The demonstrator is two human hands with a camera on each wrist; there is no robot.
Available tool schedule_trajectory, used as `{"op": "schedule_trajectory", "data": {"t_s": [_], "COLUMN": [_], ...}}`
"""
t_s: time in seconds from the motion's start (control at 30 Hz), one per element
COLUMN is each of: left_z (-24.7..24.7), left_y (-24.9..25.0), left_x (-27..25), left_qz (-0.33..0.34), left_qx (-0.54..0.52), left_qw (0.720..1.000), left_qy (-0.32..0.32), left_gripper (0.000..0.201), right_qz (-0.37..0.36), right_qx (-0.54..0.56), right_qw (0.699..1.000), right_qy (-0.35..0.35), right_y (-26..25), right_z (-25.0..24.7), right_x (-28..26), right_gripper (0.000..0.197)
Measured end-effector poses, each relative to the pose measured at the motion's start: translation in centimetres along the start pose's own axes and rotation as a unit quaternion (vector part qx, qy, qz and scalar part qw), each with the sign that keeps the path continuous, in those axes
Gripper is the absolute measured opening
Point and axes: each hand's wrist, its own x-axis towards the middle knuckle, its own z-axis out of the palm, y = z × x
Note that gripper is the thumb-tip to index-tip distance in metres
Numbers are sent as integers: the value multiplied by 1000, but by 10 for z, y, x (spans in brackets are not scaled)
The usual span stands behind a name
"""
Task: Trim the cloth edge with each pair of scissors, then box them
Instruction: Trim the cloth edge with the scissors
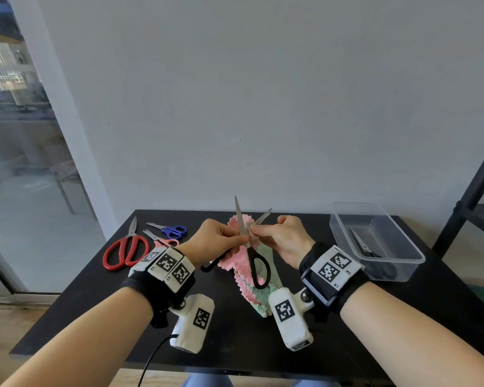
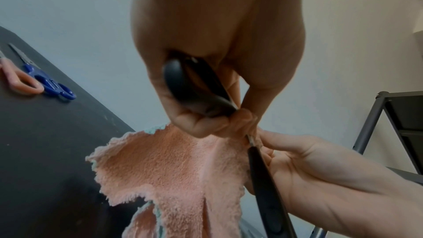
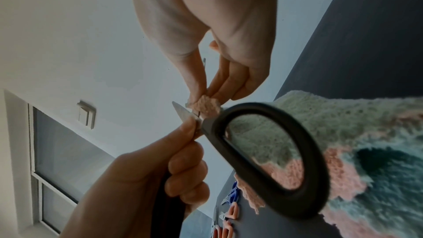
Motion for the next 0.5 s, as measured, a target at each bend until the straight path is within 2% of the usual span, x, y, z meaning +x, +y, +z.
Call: {"op": "schedule_trajectory", "data": {"t_s": [0.13,0.3,0.43,0.5], "left_z": [0,-1,-1,-2], "left_y": [0,0,1,1], "left_x": [-1,-4,-3,-2], "left_qz": [4,4,5,4], "left_qx": [-4,3,-6,-6], "left_qw": [1000,1000,1000,1000], "left_qy": [-3,-11,-5,-2], "left_gripper": [19,17,17,16], "right_qz": [-5,-12,-32,-39], "right_qx": [-8,-13,-18,-11], "right_qw": [1000,999,998,998], "right_qy": [18,32,44,48], "right_y": [-1,-2,-1,2], "right_z": [2,2,2,2], "right_x": [0,1,9,15], "right_gripper": [115,114,138,138]}}
